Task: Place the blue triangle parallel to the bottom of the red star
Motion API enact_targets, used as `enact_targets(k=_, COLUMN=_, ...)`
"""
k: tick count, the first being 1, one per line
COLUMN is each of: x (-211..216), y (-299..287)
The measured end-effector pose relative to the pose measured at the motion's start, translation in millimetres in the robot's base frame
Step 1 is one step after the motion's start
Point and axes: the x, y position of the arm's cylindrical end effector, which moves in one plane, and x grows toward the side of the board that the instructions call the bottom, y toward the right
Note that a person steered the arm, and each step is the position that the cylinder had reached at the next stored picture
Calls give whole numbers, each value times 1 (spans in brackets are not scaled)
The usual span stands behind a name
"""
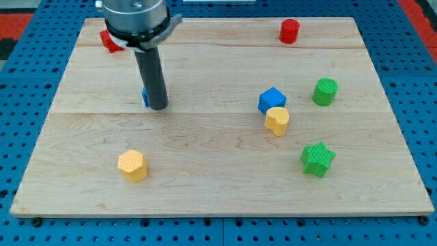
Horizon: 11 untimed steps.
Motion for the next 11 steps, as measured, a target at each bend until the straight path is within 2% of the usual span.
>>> enact_targets(k=1, x=-18, y=-10)
enact_targets(k=2, x=-20, y=48)
enact_targets(k=3, x=-61, y=2)
enact_targets(k=4, x=-71, y=-52)
enact_targets(k=5, x=-46, y=-59)
enact_targets(k=6, x=-61, y=-20)
enact_targets(k=8, x=-38, y=46)
enact_targets(k=10, x=-35, y=-54)
enact_targets(k=11, x=-22, y=-47)
